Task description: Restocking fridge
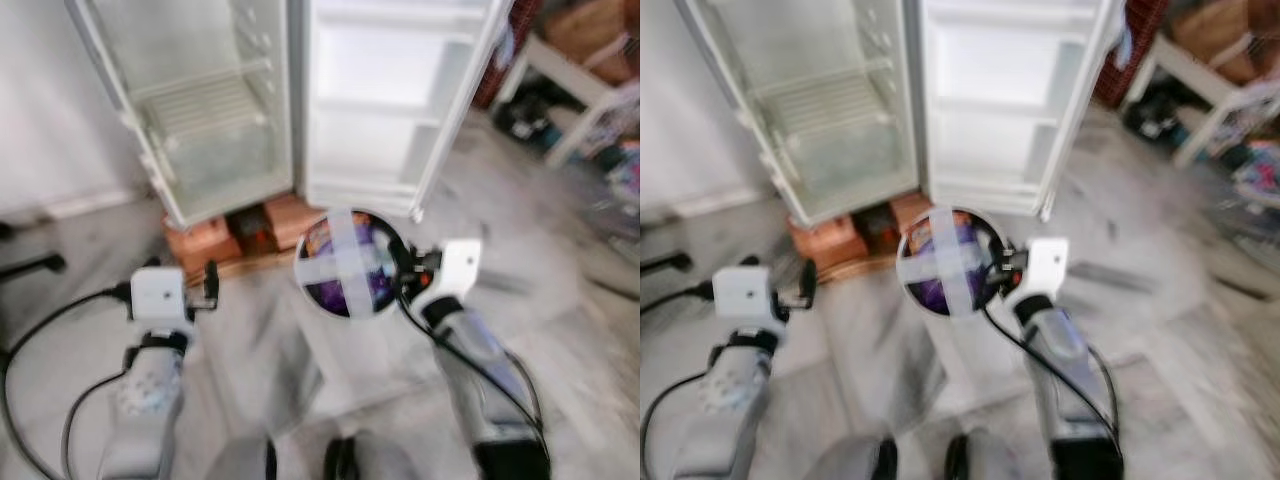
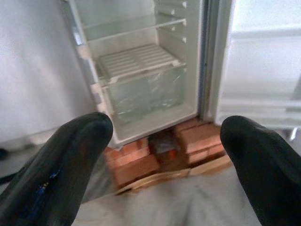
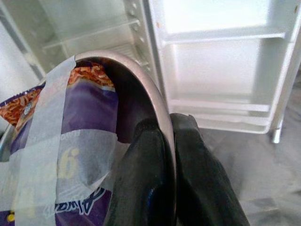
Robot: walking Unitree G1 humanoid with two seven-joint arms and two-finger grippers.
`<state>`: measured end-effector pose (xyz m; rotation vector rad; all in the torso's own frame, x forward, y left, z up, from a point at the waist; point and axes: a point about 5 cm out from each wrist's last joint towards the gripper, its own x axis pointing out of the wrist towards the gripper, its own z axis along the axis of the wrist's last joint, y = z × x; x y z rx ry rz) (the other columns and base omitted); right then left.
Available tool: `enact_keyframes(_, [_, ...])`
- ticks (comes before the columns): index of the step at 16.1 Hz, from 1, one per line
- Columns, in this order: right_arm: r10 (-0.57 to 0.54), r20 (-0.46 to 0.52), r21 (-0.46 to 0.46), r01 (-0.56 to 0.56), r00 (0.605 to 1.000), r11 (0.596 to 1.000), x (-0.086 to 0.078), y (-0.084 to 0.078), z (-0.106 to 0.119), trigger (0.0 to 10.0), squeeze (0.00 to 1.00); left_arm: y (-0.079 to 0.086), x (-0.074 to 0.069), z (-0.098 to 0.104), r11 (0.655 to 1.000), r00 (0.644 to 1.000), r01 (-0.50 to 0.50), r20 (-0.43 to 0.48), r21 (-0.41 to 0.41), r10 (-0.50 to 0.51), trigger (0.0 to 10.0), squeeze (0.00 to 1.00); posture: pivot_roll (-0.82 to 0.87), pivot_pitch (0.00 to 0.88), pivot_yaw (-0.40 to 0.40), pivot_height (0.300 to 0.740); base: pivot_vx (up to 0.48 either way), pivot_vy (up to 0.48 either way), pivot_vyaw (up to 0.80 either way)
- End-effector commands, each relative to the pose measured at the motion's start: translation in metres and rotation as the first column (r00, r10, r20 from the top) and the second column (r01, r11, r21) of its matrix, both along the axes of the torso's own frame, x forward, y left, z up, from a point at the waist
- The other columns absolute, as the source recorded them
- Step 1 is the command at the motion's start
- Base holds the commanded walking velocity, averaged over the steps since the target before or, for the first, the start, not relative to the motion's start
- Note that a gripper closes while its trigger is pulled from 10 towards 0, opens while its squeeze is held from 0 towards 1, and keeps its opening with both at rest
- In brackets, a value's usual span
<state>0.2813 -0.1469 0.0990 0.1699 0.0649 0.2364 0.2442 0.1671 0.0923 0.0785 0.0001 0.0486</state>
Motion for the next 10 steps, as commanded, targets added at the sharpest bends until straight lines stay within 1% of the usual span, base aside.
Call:
enact_keyframes(1, [-0.008, 0.029, -0.002, 0.009, 1.0, 1.0, 0.0015, -0.004, 0.0074, 10.0, 0.0, -0.0024, 0.0001, 0.001, 1.0, 1.0, 0.024, 0.002, 0.019, -0.024, 10.0, 0.0, 0.16, 0.155, -0.075, 0.74, 0.401, 0.262, 0.0])
enact_keyframes(3, [-0.009, 0.029, -0.01, 0.009, 1.0, 1.0, 0.0037, -0.0061, 0.0077, 10.0, 0.0, -0.0032, 0.002, 0.0014, 1.0, 1.0, 0.02, 0.007, 0.019, -0.02, 10.0, 0.0, 0.16, 0.155, -0.078, 0.74, 0.399, 0.263, 0.0])
enact_keyframes(5, [-0.002, 0.031, -0.017, 0.002, 1.0, 1.0, 0.004, -0.0049, 0.0083, 10.0, 0.0, -0.0044, 0.0024, 0.0007, 0.999, 1.0, 0.031, 0.005, 0.033, -0.031, 10.0, 0.0, 0.16, 0.15, -0.079, 0.74, 0.405, 0.257, 0.0])
enact_keyframes(7, [-0.003, 0.029, -0.03, 0.004, 1.0, 1.0, 0.0027, -0.0067, 0.0067, 10.0, 0.0, -0.0053, 0.0028, 0.0017, 0.998, 0.999, 0.042, 0.009, 0.046, -0.042, 10.0, 0.0, 0.16, 0.15, -0.079, 0.74, 0.454, 0.0, 0.0])
enact_keyframes(10, [-0.026, 0.018, -0.02, 0.026, 1.0, 0.999, 0.0046, -0.0096, 0.0054, 10.0, 0.0, -0.0047, 0.0035, 0.002, 0.999, 0.999, 0.037, 0.013, 0.04, -0.037, 10.0, 0.0, 0.16, 0.147, -0.079, 0.74, 0.467, 0.0, 0.0])
